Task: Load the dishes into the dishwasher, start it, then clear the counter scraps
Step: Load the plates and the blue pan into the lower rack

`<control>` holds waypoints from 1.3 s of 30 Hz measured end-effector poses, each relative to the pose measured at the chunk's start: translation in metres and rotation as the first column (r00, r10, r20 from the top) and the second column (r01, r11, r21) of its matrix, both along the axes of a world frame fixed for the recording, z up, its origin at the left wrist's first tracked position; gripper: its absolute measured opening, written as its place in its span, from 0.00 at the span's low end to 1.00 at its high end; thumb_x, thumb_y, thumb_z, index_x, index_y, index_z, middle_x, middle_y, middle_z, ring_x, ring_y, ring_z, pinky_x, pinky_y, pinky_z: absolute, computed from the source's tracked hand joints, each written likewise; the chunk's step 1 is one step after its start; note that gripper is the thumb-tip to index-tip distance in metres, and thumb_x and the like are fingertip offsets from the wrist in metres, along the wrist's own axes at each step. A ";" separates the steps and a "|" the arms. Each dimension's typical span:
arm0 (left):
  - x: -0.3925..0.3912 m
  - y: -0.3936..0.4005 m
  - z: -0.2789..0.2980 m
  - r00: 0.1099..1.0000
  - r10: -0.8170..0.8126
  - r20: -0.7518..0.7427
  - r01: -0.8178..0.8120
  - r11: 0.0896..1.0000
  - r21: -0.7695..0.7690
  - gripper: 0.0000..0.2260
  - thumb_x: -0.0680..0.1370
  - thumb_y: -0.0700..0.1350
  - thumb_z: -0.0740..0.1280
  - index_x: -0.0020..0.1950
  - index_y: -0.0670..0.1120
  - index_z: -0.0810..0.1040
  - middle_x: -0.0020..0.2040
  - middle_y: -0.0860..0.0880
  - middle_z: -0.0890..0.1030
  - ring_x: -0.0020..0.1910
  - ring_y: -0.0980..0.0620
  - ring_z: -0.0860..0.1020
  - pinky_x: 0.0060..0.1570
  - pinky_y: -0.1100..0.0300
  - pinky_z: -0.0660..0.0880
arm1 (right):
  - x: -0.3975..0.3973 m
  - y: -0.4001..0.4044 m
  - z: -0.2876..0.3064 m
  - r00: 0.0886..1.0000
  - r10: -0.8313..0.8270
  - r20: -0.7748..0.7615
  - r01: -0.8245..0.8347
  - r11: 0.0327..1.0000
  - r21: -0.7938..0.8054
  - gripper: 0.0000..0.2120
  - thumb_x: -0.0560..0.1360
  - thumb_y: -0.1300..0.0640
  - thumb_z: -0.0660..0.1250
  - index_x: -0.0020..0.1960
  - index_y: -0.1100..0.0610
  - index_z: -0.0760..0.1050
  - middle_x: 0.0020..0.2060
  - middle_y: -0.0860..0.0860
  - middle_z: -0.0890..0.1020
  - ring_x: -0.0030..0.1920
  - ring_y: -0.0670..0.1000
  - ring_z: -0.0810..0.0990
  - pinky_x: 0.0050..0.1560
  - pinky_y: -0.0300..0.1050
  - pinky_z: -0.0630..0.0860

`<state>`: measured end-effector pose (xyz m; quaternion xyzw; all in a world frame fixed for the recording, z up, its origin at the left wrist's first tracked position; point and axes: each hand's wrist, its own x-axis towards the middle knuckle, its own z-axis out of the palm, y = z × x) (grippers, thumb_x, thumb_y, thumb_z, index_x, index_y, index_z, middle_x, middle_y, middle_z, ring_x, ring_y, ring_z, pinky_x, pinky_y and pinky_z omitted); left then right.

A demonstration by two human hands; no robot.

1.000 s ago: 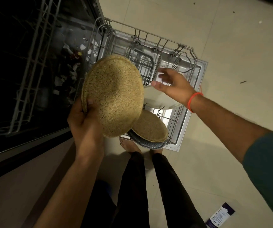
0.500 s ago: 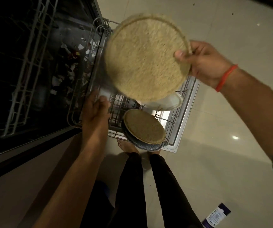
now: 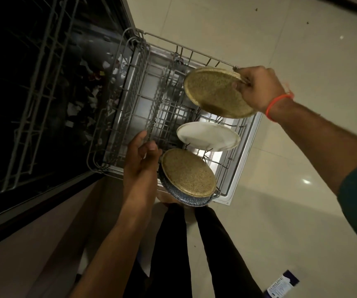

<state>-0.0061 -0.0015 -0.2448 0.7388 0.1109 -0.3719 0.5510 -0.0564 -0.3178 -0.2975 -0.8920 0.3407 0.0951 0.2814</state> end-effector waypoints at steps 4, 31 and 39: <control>0.005 -0.002 -0.001 1.000 -0.014 0.018 0.013 1.000 0.010 0.14 0.83 0.53 0.66 0.68 0.65 0.73 0.63 0.58 0.80 0.62 0.56 0.81 0.63 0.53 0.75 | -0.003 0.007 -0.010 0.999 0.021 -0.033 -0.022 1.000 -0.013 0.09 0.79 0.61 0.65 0.54 0.55 0.82 0.44 0.57 0.83 0.51 0.60 0.80 0.50 0.43 0.69; -0.006 -0.007 -0.015 0.998 -0.064 -0.005 0.065 0.996 0.058 0.17 0.81 0.56 0.67 0.70 0.64 0.73 0.66 0.55 0.80 0.65 0.53 0.80 0.65 0.48 0.75 | -0.011 0.035 -0.054 0.975 0.021 -0.219 0.019 0.984 0.179 0.17 0.77 0.62 0.67 0.65 0.56 0.78 0.55 0.58 0.84 0.55 0.59 0.82 0.58 0.51 0.77; -0.010 -0.001 -0.019 0.998 -0.058 -0.024 0.059 0.996 0.072 0.16 0.82 0.53 0.68 0.69 0.64 0.74 0.64 0.55 0.81 0.65 0.53 0.80 0.68 0.43 0.74 | -0.016 0.030 -0.044 0.987 -0.045 -0.155 0.066 0.989 0.135 0.26 0.76 0.62 0.70 0.73 0.52 0.70 0.64 0.58 0.79 0.64 0.60 0.77 0.65 0.50 0.74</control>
